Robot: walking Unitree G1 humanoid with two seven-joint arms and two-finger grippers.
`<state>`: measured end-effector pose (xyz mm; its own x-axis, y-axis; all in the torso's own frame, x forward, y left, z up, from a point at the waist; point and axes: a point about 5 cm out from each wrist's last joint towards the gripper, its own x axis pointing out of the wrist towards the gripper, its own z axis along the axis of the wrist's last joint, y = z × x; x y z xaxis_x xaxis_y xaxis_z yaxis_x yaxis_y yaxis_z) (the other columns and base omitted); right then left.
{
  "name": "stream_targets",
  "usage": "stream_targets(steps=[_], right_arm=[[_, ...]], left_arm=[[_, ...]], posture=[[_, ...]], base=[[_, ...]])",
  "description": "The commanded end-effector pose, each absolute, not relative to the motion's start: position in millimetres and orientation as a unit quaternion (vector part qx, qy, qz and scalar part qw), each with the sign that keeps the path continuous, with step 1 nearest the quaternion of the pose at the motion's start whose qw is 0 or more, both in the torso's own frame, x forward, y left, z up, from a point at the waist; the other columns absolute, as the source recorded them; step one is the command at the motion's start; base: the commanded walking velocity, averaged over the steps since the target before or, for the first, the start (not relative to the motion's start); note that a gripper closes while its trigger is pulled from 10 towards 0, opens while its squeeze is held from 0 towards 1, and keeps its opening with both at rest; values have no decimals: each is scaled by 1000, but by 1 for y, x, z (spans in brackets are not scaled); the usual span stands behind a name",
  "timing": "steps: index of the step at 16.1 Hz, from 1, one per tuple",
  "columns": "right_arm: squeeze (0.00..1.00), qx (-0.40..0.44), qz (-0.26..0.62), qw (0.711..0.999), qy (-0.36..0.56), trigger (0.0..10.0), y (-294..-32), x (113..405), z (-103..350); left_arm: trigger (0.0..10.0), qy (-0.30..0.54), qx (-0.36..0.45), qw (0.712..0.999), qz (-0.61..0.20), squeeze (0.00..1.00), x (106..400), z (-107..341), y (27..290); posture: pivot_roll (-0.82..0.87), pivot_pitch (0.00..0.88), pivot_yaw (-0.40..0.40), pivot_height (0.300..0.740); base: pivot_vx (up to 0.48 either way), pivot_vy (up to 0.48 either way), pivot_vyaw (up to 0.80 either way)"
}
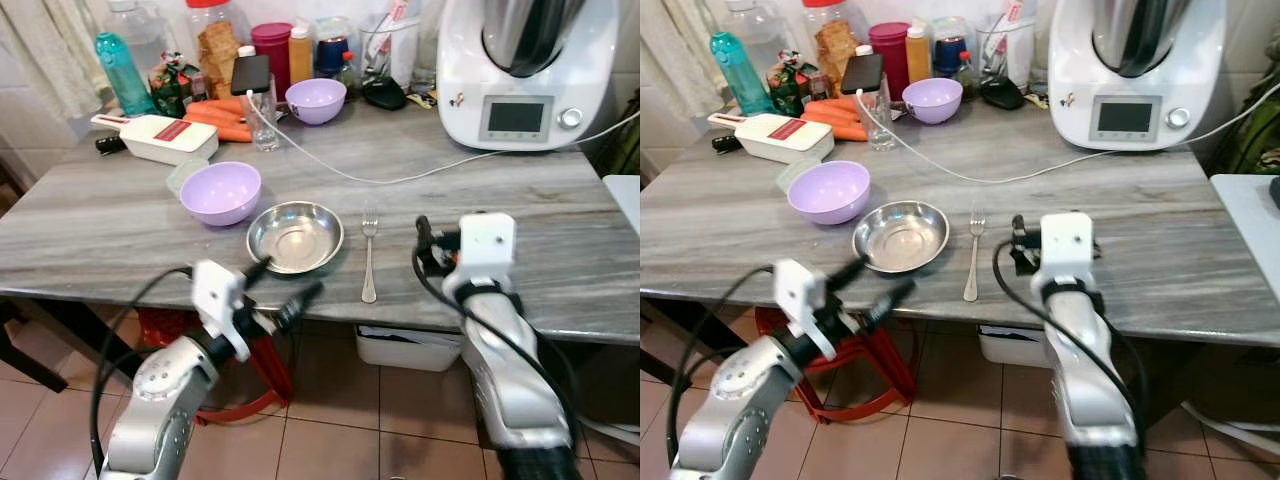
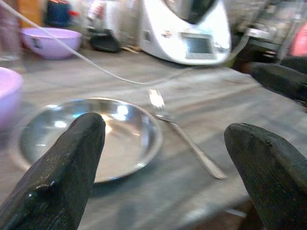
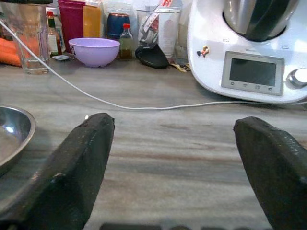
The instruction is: Setting the table
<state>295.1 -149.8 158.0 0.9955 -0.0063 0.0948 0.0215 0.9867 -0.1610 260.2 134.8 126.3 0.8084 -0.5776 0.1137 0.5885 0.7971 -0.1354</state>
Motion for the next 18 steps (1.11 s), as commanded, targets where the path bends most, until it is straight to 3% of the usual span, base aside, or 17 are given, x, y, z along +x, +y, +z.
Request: stream_targets(steps=[1, 5, 6, 7, 10, 12, 18], right_arm=[[1000, -80, -2, 995, -66, 10000, -147, 287, 164], [1000, -82, -7, 994, -75, 10000, -151, 259, 166], [39, -86, -18, 994, -65, 10000, -156, 250, 161], [0, -72, -23, 996, -49, 10000, -158, 245, 154], [0, -69, -45, 996, -31, 10000, -162, 245, 144], [0, -23, -16, 999, -39, 10000, -157, 252, 144], [0, -13, 28, 999, -39, 10000, -148, 254, 146]], left_arm=[[10000, -46, -78, 960, -266, 0, 262, 131, 144], [10000, -44, -54, 978, -198, 0, 255, 127, 152], [10000, -38, -38, 987, -150, 0, 259, 125, 160], [10000, -33, -31, 991, -123, 0, 261, 124, 165], [10000, -22, 13, 999, -44, 0, 258, 117, 188], [10000, -12, 35, 999, -8, 0, 254, 107, 202], [10000, -7, 37, 999, 28, 0, 253, 100, 204]], posture=[[-113, 62, 86, 740], [-95, 59, 83, 740], [-93, 62, 85, 740], [-91, 63, 88, 740], [-84, 54, 98, 740], [-78, 38, 89, 740], [-80, 30, 65, 740]], base=[[0, 0, 0], [0, 0, 0], [0, 0, 0], [0, 0, 0], [0, 0, 0], [0, 0, 0], [0, 0, -133]])
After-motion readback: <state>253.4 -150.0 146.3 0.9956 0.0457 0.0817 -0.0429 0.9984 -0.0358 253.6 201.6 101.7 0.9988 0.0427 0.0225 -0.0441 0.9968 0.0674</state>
